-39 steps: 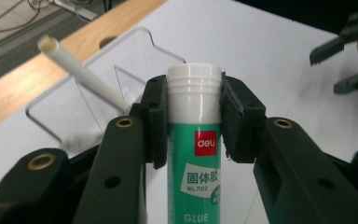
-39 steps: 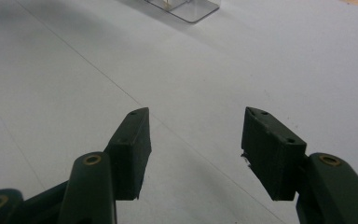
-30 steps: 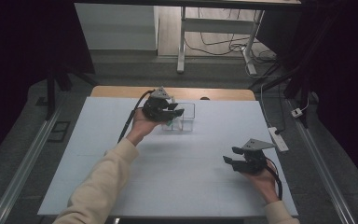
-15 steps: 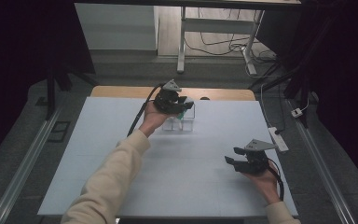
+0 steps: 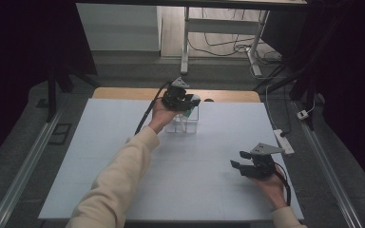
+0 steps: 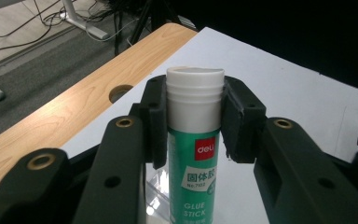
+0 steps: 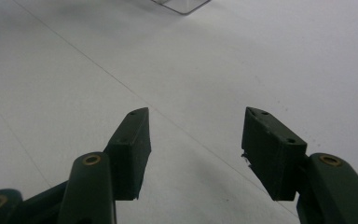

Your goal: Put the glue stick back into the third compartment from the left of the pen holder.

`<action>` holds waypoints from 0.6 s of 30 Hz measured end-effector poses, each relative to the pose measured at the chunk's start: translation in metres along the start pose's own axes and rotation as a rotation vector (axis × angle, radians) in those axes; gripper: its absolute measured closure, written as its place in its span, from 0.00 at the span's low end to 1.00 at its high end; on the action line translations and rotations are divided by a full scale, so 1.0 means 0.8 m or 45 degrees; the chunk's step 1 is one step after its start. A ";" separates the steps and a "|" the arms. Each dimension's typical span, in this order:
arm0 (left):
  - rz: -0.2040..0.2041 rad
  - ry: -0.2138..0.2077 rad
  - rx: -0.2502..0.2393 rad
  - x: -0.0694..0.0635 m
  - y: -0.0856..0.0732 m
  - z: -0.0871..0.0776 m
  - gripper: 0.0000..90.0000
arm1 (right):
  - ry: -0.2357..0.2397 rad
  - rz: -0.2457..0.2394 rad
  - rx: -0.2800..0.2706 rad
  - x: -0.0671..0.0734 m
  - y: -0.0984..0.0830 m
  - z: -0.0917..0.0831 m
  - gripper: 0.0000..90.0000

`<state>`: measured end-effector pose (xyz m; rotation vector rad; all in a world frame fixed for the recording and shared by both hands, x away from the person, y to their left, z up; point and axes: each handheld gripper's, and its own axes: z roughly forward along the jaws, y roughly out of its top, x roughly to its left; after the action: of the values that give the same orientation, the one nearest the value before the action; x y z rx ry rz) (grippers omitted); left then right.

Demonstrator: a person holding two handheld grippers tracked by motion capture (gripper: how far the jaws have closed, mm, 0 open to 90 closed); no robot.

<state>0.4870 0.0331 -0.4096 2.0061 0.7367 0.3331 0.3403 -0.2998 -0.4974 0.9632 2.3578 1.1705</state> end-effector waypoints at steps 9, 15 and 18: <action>0.008 0.023 0.011 0.003 0.010 0.015 0.72 | -0.004 0.001 0.009 -0.001 -0.001 -0.001 0.46; -0.008 0.025 0.010 0.006 0.010 0.028 0.72 | -0.010 -0.001 0.010 -0.001 -0.001 -0.001 0.46; -0.015 0.023 0.015 0.007 0.010 0.032 0.72 | -0.008 0.009 0.007 -0.001 -0.002 0.000 0.46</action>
<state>0.5074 0.0158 -0.4168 2.0111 0.7631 0.3413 0.3402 -0.3013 -0.4987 0.9764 2.3555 1.1628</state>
